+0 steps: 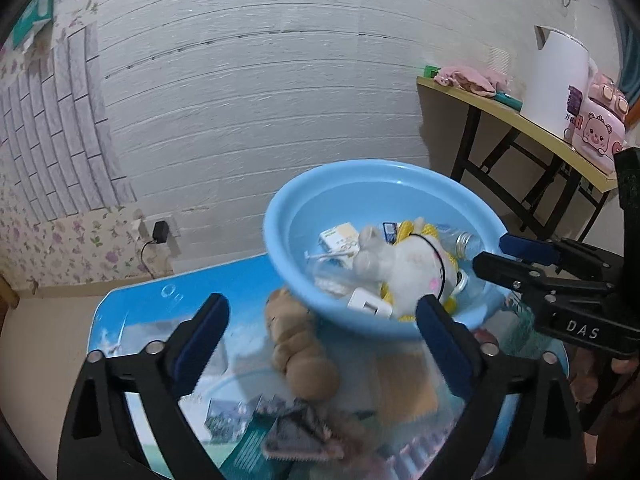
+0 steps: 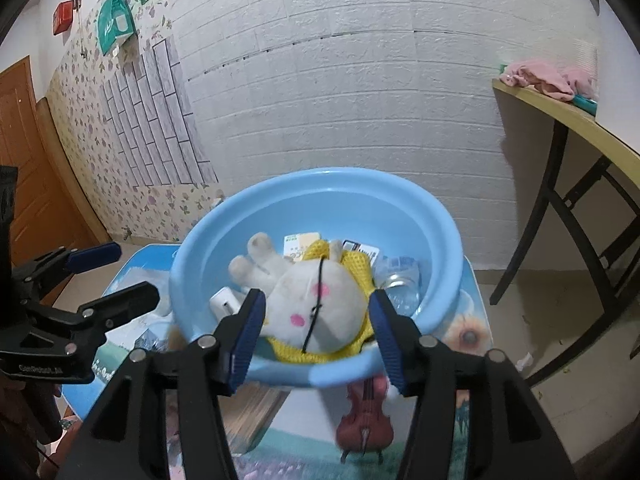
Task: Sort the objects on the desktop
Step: 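Withdraw both open grippers from the basin back over the table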
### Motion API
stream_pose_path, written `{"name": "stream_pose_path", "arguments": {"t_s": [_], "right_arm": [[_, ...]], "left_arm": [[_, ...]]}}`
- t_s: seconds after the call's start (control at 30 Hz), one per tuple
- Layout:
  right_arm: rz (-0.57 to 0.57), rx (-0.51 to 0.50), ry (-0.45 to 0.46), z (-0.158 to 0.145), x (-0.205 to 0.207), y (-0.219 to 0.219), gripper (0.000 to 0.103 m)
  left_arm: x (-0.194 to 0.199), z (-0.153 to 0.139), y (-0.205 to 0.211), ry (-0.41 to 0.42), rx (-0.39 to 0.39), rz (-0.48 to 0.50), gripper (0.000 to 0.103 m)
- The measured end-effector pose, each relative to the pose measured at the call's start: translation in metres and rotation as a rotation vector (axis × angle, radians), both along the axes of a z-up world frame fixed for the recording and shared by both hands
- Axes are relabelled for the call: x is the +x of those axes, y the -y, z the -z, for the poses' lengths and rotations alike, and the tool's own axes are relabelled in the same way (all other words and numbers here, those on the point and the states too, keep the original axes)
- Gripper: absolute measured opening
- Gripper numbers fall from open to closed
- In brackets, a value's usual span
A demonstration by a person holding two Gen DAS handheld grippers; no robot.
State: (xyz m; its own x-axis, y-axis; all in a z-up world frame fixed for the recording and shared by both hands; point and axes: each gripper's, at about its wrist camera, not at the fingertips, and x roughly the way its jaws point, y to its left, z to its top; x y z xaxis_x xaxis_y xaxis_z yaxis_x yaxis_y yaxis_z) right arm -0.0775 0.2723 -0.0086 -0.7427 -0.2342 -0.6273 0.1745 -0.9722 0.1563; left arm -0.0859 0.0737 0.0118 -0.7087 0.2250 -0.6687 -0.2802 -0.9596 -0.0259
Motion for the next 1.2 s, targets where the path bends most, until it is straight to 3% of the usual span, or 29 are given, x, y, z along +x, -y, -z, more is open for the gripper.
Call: {"name": "stream_pose_path", "arguments": {"t_s": [0.23, 0.6, 0.83, 1.2], "right_arm": [[-0.037, -0.021, 0.061, 0.006, 0.022, 0.013, 0.053], [0.009, 0.004, 0.102, 0.029, 0.054, 0.019, 0.053], [0.014, 0.020, 0.153, 0.044, 0.057, 0.026, 0.053], [-0.003, 0.003, 0.191, 0.057, 0.053, 0.035, 0.053]], "left_arm": [[0.031, 0.007, 0.030, 0.017, 0.018, -0.039, 0.102], [0.067, 0.039, 0.074, 0.060, 0.038, -0.096, 0.102], [0.072, 0.065, 0.081, 0.116, 0.057, -0.094, 0.102], [0.061, 0.098, 0.085, 0.172, 0.008, -0.095, 0.102]]}}
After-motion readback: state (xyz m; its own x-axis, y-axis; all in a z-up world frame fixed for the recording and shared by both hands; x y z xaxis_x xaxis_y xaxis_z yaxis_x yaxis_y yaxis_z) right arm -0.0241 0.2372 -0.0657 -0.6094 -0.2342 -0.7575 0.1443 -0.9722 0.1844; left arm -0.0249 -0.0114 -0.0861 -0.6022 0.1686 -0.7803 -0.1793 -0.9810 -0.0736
